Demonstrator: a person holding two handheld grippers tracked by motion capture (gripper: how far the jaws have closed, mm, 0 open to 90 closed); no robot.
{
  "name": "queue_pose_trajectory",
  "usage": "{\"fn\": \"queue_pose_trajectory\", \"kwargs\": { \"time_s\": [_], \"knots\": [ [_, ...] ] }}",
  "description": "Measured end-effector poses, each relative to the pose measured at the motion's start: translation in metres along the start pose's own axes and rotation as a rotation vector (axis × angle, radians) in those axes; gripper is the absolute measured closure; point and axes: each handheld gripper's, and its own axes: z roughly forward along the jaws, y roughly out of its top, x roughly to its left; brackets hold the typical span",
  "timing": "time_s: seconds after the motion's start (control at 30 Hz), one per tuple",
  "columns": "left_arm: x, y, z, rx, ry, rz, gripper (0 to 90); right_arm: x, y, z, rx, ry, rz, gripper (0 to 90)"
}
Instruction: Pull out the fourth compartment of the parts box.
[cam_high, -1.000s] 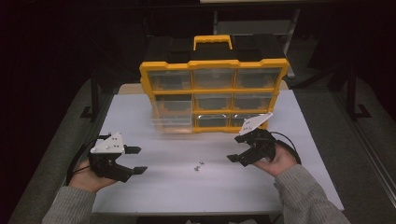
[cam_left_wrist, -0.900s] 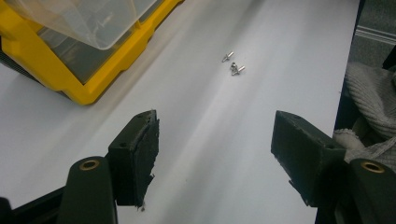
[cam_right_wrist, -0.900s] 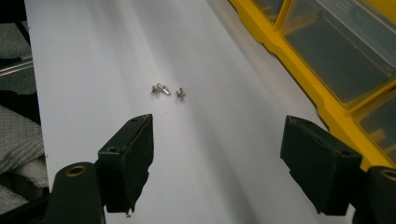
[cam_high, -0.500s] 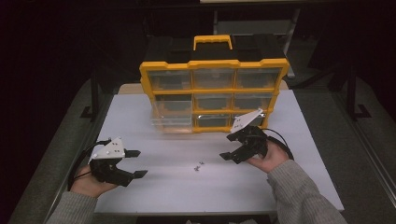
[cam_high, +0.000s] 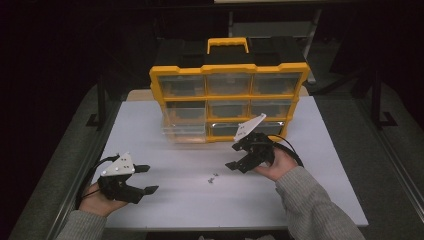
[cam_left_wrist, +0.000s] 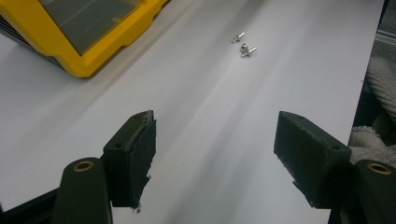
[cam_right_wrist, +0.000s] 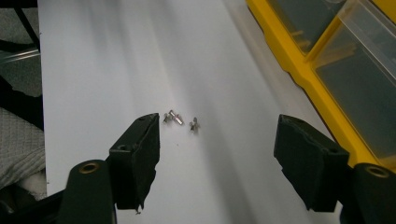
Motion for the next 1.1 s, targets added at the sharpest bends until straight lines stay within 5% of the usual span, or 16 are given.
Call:
{"fn": "queue_pose_trajectory", "kwargs": {
  "time_s": [1.1],
  "knots": [
    [0.002,-0.013,0.002,-0.054,0.053,-0.038,27.1,0.003,0.007,0.024,0.016,0.036,-0.049,39.8]
  ]
}}
